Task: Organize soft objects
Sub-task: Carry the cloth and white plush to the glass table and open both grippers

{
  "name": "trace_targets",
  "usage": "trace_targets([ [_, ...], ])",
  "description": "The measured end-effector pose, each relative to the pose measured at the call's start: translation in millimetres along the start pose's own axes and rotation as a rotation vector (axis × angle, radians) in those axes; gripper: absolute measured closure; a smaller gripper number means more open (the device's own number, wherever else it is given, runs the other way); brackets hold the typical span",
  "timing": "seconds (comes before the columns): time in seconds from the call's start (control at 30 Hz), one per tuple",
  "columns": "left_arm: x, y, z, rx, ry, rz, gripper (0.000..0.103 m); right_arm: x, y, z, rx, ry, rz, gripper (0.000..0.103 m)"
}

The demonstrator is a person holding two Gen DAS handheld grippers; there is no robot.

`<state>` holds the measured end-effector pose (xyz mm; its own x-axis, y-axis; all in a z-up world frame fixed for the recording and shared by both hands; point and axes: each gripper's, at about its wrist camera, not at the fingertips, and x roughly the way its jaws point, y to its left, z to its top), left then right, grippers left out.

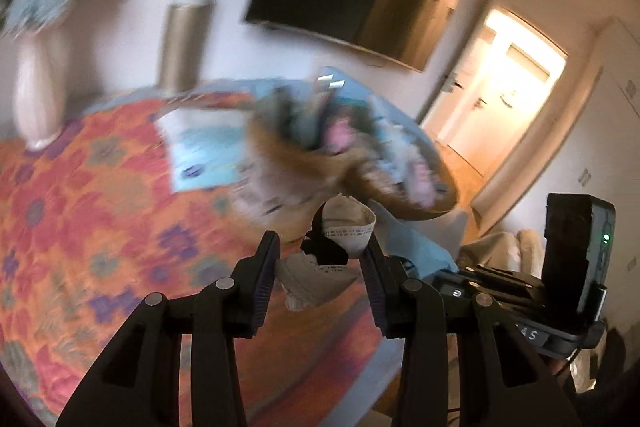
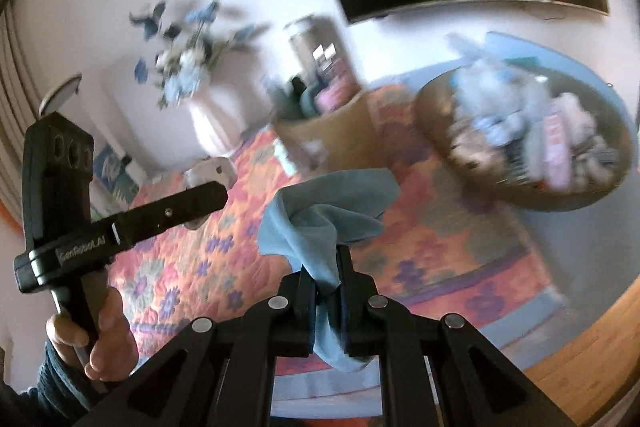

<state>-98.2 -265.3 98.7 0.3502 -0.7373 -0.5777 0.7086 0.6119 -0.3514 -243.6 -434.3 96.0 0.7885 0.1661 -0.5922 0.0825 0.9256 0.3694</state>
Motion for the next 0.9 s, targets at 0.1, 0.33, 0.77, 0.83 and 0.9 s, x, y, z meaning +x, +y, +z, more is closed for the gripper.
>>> trace_targets([
  [0.1,11.7,-35.6,15.8,0.068,-0.004,-0.021,0.065,-21.0,-22.6,9.4,0.039,-0.05,-0.014,0.095],
  [0.33,60.3,-92.2,58.2,0.117,0.021,-0.149,0.065,-58.2,-84.7,43.7,0.145,-0.17,0.0,0.095],
  [0.77,150.4,-138.9,77.9,0.203,0.032,0.017,0.065,-29.8,-176.4,162.5,0.126,-0.255,-0.233,0.095],
  [0.83,159.2,-142.4,80.7,0.228,0.029,0.027,0.065,-16.8,-185.6,174.1,0.13,-0.229,-0.237,0.095],
  [0.9,168.1,-146.4,82.3,0.253,0.026,0.038,0.065,0.5,-196.0,184.9,0.138,-0.184,-0.231,0.095],
])
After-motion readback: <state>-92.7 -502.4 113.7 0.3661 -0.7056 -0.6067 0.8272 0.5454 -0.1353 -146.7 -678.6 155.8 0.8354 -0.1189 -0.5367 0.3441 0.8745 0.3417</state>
